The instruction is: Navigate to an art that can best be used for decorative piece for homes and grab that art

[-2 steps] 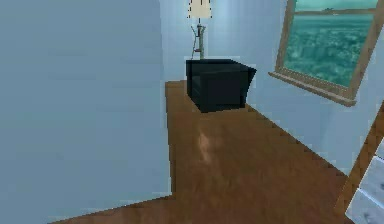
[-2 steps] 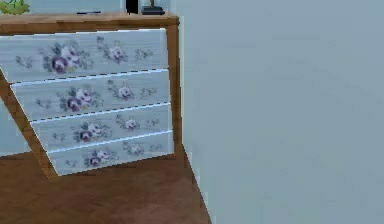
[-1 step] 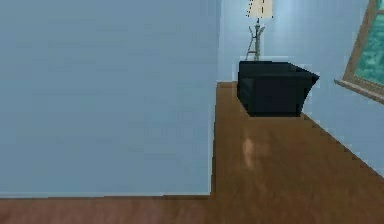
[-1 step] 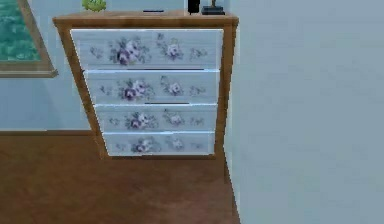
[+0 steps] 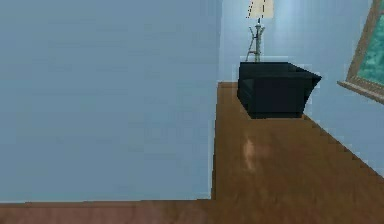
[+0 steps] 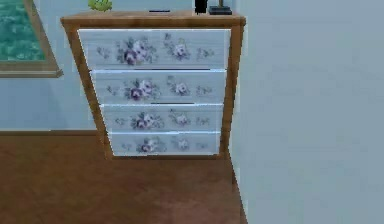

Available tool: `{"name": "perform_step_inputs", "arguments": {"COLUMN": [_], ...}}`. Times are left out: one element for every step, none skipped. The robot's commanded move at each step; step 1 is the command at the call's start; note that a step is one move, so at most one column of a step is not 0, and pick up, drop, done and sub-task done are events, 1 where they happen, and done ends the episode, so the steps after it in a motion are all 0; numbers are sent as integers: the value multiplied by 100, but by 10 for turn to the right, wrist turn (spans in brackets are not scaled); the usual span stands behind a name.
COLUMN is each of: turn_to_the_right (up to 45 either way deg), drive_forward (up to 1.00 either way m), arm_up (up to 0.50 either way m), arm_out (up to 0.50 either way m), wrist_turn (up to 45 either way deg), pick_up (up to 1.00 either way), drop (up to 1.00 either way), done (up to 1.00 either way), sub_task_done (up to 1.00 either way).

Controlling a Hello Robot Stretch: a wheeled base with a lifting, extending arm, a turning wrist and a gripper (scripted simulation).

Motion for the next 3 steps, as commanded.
{"name": "perform_step_inputs", "arguments": {"turn_to_the_right": [-450, -360, 0], "drive_forward": [0, 0, 100], "arm_up": [0, 0, 0], "arm_out": [0, 0, 0], "wrist_turn": [0, 0, 0], "pick_up": [0, 0, 0], "drop": [0, 0, 0], "done": [0, 0, 0], "sub_task_done": [0, 0, 0]}}
